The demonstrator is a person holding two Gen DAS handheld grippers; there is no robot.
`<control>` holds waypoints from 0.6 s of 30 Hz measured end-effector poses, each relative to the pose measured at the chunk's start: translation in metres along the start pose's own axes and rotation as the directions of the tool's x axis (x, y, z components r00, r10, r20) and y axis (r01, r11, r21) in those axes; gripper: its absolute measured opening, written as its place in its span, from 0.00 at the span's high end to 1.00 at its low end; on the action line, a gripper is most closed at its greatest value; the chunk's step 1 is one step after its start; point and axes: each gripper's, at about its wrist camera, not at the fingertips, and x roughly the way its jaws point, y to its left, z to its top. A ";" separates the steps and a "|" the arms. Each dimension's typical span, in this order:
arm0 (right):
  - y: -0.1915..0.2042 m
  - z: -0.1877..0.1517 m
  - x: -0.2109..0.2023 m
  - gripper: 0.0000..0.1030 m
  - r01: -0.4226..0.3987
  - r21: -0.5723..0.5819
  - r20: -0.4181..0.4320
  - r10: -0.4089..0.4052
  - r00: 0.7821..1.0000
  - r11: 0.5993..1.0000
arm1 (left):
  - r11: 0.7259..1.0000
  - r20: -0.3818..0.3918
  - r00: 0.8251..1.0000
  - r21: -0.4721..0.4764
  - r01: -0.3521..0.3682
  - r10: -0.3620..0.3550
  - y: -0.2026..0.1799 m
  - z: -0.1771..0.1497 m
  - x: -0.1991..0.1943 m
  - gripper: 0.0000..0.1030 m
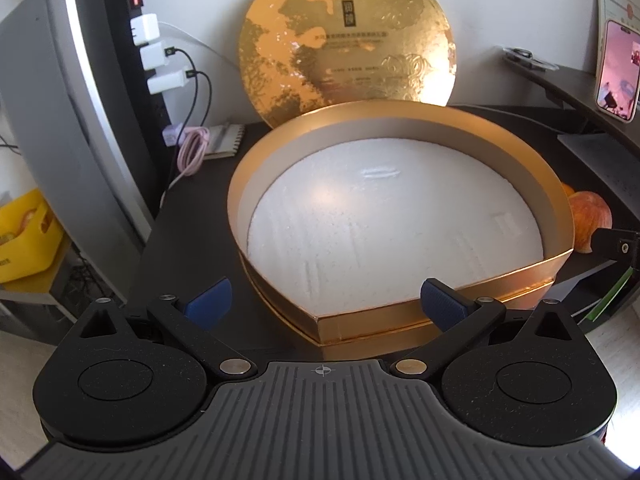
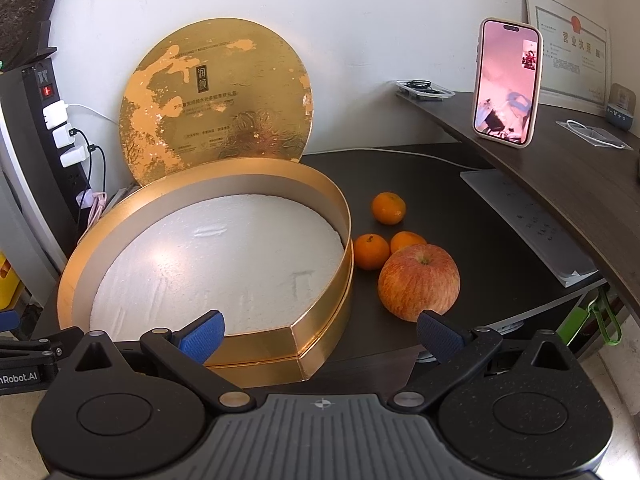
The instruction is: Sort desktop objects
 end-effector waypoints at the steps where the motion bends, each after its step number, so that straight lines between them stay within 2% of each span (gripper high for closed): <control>1: 0.000 0.000 0.000 0.00 -0.001 0.000 0.001 0.001 1.000 1.000 | 1.000 0.001 1.000 0.000 0.000 0.000 0.000 0.000 0.000 0.00; 18: 0.001 0.000 0.000 0.00 -0.017 -0.012 -0.006 0.017 1.000 1.000 | 1.000 -0.002 1.000 0.003 -0.001 0.001 -0.001 0.000 0.000 0.00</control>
